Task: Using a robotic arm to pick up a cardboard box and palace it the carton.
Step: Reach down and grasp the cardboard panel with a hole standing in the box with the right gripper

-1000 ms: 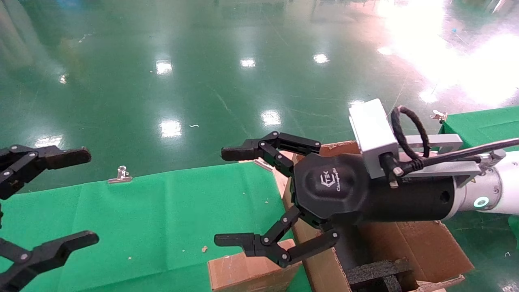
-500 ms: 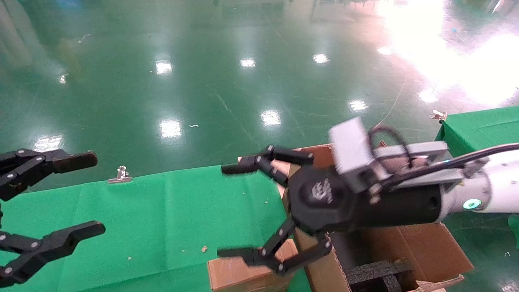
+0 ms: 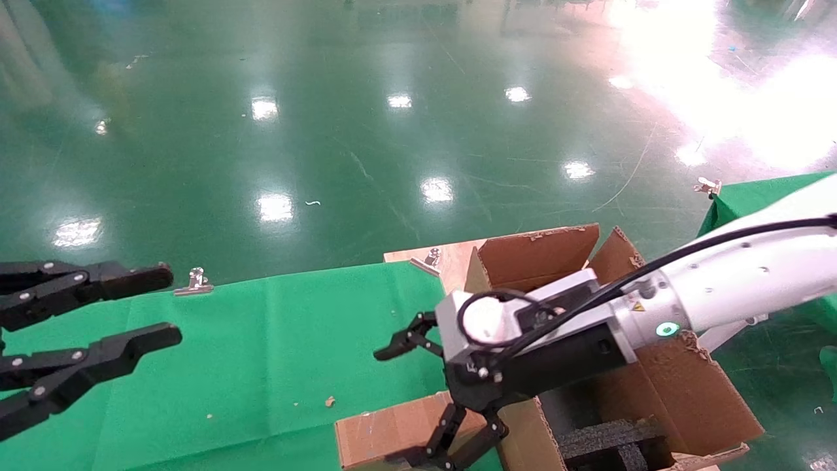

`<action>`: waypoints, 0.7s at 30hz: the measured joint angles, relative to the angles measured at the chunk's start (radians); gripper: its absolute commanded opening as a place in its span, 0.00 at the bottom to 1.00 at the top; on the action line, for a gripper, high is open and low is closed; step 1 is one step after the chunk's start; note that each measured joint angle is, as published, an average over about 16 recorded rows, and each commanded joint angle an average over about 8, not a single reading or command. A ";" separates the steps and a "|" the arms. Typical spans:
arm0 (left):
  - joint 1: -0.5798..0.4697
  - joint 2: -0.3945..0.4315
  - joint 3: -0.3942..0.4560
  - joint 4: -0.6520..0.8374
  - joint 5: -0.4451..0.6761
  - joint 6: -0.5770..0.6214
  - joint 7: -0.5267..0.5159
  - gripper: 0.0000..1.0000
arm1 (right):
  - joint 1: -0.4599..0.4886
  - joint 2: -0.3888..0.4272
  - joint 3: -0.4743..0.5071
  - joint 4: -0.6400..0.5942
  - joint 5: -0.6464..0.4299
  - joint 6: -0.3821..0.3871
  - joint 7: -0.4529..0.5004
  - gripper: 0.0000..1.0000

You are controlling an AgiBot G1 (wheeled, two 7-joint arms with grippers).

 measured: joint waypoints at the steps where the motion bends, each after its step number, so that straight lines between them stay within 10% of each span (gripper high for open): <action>1: 0.000 0.000 0.000 0.000 0.000 0.000 0.000 0.00 | 0.013 -0.006 -0.021 -0.001 -0.017 0.000 0.002 1.00; 18: 0.000 0.000 0.000 0.000 0.000 0.000 0.000 0.00 | 0.191 -0.122 -0.288 -0.023 -0.249 0.011 0.024 1.00; 21: 0.000 0.000 0.000 0.000 0.000 0.000 0.000 0.29 | 0.212 -0.140 -0.318 -0.030 -0.272 0.011 0.021 1.00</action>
